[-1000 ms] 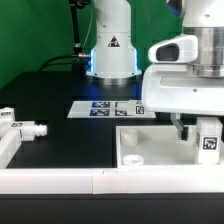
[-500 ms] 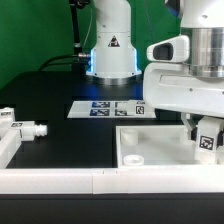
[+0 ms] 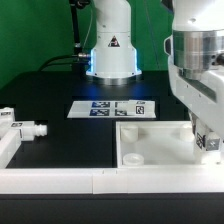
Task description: Assemble one leg
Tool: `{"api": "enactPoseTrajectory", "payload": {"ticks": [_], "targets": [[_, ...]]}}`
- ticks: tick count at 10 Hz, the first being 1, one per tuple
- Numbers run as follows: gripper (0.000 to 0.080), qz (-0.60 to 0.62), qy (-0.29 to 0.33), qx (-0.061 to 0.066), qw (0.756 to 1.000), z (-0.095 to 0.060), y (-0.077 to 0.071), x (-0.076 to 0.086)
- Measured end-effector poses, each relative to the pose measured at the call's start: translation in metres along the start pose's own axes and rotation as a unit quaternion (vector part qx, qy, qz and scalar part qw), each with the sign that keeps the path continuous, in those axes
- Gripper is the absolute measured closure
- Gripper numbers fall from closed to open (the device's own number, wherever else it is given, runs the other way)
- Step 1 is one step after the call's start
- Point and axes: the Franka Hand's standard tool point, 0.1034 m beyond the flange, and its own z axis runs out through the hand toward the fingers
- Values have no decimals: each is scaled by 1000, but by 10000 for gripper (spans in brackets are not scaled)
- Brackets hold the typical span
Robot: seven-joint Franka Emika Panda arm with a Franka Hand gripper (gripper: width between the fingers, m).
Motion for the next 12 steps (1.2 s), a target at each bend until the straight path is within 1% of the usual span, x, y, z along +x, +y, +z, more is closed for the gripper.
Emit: {"api": "enactPoseTrajectory", "payload": {"ticks": [1,3,5,6,7,8,9,10,11,12], "targets": [[515,61,-3,0,998,-1,0,0],[515,126,-3,0,992,0,0,-1],[515,150,3,2,989,-1,1,-2],[464,150,3,1,989,0,1,-1],[329,148,3,1,989,1,1,-1],[329,148,3,2,989,0,1,-1],[185,147,3,3,989,0,0,-1],[160,133,-1,8,991,-10,-1,-4],[160,124,-9,14,992,-28,0,-8],[151,121,-15,16,992,-41,0,-8]]}}
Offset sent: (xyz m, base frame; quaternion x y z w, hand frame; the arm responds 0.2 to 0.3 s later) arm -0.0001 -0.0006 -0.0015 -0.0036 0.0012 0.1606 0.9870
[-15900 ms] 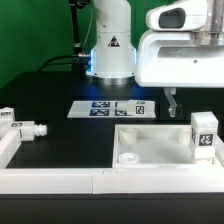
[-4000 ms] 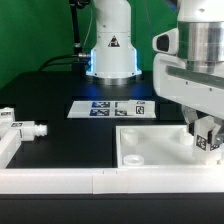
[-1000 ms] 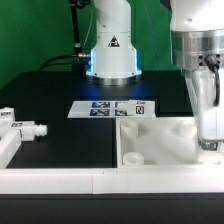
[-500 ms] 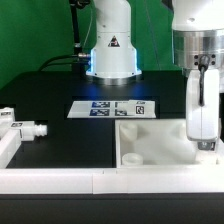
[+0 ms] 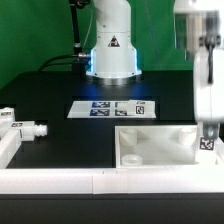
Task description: Assemble one leg
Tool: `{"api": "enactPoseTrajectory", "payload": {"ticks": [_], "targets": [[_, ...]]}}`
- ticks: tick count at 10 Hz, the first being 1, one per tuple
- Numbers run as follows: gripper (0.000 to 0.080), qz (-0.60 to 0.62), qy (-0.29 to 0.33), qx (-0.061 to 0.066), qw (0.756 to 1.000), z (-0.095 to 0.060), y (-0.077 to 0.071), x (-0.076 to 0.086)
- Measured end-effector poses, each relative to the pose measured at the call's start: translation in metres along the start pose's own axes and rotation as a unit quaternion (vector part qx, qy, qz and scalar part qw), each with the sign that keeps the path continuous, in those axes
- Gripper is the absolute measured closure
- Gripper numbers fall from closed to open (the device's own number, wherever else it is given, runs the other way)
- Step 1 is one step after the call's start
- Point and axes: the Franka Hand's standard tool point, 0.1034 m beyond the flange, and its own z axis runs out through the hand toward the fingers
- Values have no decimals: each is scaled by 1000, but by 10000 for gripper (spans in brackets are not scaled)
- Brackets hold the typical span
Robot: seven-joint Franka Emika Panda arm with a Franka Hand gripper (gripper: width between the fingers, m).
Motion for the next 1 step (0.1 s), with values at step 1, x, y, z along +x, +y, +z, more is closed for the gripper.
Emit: {"api": "enactPoseTrajectory", "payload": {"ticks": [1], "targets": [[151,1,0,3,1000,-2,-3,2]]}}
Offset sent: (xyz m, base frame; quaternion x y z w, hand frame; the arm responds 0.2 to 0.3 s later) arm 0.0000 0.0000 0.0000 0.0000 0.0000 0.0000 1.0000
